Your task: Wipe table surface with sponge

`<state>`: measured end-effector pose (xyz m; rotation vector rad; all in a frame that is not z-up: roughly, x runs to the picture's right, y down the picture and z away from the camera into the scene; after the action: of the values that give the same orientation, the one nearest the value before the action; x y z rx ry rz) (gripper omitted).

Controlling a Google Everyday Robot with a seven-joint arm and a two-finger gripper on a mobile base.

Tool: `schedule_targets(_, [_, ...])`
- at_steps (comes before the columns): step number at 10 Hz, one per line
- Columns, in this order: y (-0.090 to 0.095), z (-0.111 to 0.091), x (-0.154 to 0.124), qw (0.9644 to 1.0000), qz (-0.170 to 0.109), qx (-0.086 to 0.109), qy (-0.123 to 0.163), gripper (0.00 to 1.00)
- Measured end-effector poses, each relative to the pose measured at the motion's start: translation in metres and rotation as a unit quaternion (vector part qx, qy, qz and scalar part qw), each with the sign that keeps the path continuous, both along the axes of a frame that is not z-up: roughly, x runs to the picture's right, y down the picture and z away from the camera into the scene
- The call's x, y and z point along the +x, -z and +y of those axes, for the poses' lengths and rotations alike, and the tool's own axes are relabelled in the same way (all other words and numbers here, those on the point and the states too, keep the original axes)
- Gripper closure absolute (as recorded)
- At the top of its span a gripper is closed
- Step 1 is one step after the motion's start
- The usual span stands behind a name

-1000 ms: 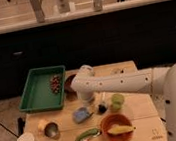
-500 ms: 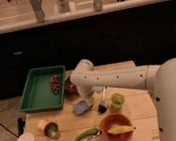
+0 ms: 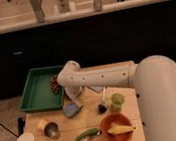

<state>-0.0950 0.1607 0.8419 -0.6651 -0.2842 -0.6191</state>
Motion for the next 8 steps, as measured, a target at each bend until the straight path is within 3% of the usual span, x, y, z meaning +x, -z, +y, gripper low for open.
schedule_targets(4, [0.032,0.036,0.005,0.9992,-0.022,-0.017,0.030,1.00])
schedule_targets(8, [0.042,0.041,0.049,0.9998,0.006,-0.017,0.009,1.00])
